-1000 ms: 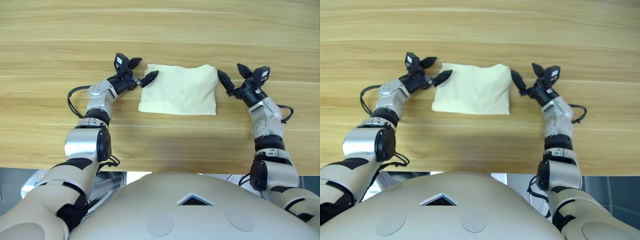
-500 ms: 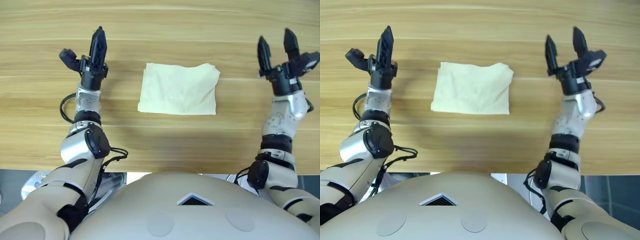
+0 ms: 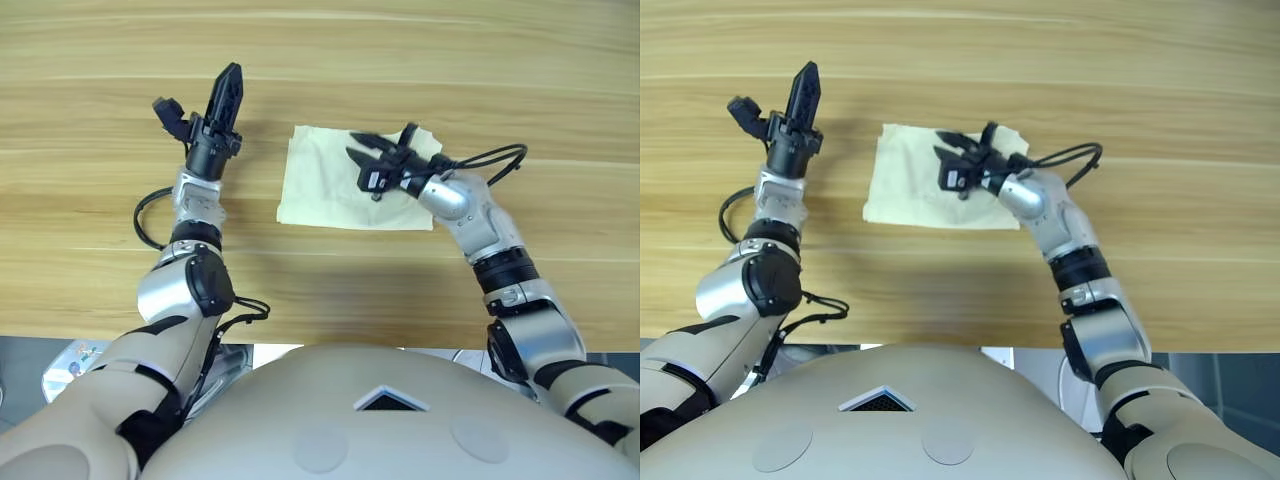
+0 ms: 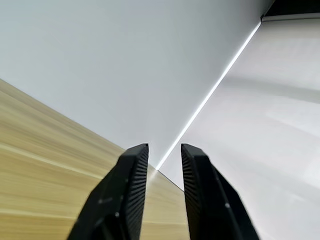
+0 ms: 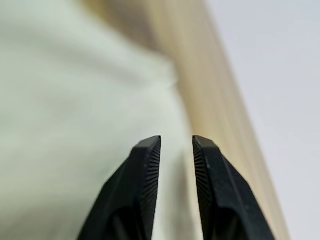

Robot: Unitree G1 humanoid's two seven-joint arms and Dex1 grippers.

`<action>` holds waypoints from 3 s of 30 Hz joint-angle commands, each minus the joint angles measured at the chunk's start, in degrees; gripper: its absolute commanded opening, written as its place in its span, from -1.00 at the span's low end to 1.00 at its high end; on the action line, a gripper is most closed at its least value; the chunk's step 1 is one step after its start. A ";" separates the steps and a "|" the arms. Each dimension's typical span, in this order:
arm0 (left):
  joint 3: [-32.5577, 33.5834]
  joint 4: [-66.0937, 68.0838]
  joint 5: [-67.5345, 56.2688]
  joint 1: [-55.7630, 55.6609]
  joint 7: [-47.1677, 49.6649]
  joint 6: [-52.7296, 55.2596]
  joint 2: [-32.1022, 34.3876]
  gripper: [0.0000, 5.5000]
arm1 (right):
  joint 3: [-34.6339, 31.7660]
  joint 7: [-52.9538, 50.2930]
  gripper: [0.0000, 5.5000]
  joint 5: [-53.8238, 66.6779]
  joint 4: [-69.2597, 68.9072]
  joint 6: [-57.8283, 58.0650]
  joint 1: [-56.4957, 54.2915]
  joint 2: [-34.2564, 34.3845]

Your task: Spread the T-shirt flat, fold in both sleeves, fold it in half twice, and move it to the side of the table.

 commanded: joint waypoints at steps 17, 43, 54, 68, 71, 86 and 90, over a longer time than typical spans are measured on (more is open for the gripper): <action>1.86 -0.88 0.08 3.58 0.39 -3.54 1.33 -1.00 | -7.19 -18.38 -0.99 12.92 47.16 18.99 -6.65 -17.35; 3.69 -4.27 -0.09 8.32 1.09 -5.33 3.24 -1.00 | -13.37 -10.00 -0.99 19.92 6.60 23.14 14.19 -31.19; 2.82 -2.74 1.12 7.93 1.76 -7.35 3.10 -1.00 | -29.48 -24.13 -0.99 27.33 -9.70 24.97 9.41 -24.89; 2.47 -0.13 1.89 6.30 3.73 -8.11 3.46 -1.00 | -11.05 13.10 -0.99 48.05 -12.61 -2.36 11.47 -10.28; 1.62 1.23 3.29 5.36 7.02 -9.06 3.75 -1.00 | -11.16 9.65 -0.99 48.15 3.66 -3.70 2.70 1.29; -0.41 7.65 10.20 -2.11 35.23 -12.77 3.54 -1.00 | -37.24 28.47 -0.99 74.74 40.21 26.83 -19.96 18.77; -4.77 8.85 17.52 -1.27 47.44 -14.62 4.38 -1.00 | -39.83 19.42 -0.99 72.19 43.85 22.92 -20.94 18.15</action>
